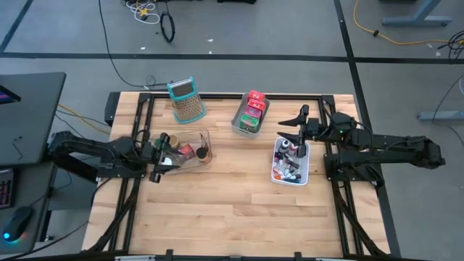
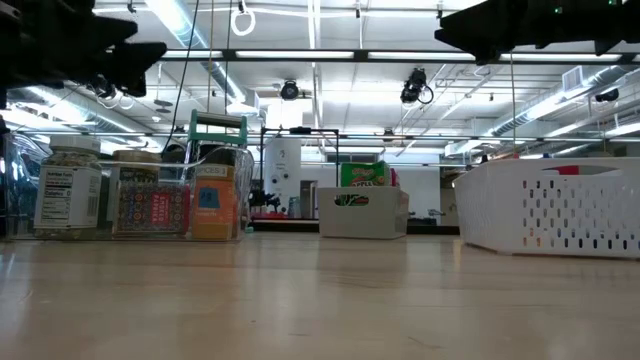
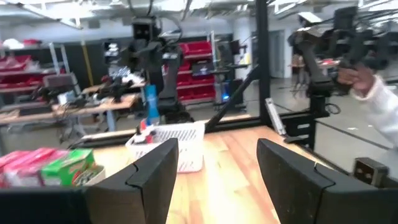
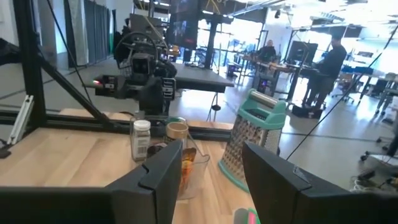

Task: Pick & Place Kitchen Items
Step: Return to Home Position

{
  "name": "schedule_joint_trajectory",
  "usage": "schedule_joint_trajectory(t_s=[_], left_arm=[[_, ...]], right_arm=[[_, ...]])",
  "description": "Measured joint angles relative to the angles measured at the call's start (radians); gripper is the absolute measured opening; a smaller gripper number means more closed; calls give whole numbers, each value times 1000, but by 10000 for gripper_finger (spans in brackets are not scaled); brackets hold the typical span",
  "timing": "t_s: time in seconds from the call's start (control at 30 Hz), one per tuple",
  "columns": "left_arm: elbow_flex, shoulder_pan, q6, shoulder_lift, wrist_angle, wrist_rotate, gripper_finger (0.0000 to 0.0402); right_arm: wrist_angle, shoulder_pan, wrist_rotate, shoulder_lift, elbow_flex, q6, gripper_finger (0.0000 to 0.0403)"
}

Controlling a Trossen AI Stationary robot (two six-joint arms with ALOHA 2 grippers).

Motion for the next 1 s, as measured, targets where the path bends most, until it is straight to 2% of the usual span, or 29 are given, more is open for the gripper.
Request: schedule_joint_trajectory(t_s=[0.4,0.63,0.87,1.0], left_arm=[[0,30,-70,0,-69,-51,228],[0,30,-200,0,-200,-97,228],[0,30,-199,1,-203,-97,228],[0,30,-174,1,-203,-97,228]], right_arm=[[-22,1,-30,0,0,76,178],[-30,2,-130,0,0,116,178],[-107,2,-130,1,-1,202,178],[-50,2,-130,1,-46,271,178]])
